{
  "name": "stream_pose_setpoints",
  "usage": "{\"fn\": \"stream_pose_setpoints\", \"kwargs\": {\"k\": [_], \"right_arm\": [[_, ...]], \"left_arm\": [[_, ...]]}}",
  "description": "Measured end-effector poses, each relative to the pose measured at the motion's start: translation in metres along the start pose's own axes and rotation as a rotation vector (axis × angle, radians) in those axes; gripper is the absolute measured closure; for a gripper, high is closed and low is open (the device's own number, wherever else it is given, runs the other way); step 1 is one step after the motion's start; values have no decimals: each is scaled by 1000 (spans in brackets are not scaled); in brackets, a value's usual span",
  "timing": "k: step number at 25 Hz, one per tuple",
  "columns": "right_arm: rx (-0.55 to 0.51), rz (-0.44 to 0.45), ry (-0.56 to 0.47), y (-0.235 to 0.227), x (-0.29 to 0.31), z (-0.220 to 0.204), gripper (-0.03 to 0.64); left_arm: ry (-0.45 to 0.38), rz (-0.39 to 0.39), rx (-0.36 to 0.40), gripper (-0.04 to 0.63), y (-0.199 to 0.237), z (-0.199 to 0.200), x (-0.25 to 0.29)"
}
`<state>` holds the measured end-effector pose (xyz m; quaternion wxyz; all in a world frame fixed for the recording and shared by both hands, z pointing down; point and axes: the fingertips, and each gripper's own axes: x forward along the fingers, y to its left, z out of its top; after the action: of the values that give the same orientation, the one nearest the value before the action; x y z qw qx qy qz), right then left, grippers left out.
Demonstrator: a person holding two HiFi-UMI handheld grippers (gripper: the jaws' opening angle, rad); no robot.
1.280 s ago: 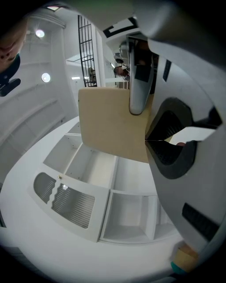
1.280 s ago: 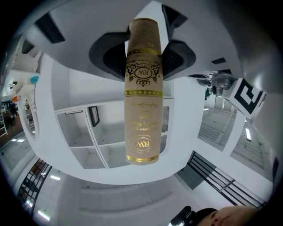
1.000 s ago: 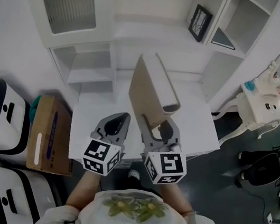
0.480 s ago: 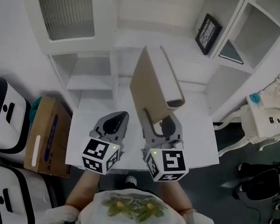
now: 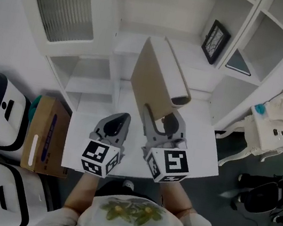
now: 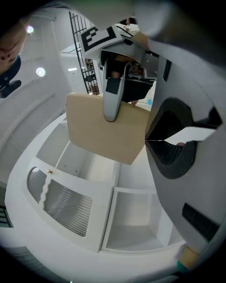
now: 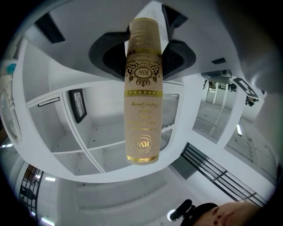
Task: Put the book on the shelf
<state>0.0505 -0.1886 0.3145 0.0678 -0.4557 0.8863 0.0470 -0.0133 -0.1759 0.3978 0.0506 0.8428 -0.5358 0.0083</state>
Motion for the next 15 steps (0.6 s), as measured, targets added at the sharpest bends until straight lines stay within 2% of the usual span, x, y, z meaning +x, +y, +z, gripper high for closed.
{"fn": "stream_pose_setpoints", "kwargs": {"k": [8, 15], "right_arm": [[-4, -3, -42, -2, 22, 17, 399], [-11, -40, -58, -2, 40, 27, 399]], "left_arm": [[-3, -1, 6, 567, 13, 6, 9], [8, -34, 7, 566, 27, 10, 17]]}}
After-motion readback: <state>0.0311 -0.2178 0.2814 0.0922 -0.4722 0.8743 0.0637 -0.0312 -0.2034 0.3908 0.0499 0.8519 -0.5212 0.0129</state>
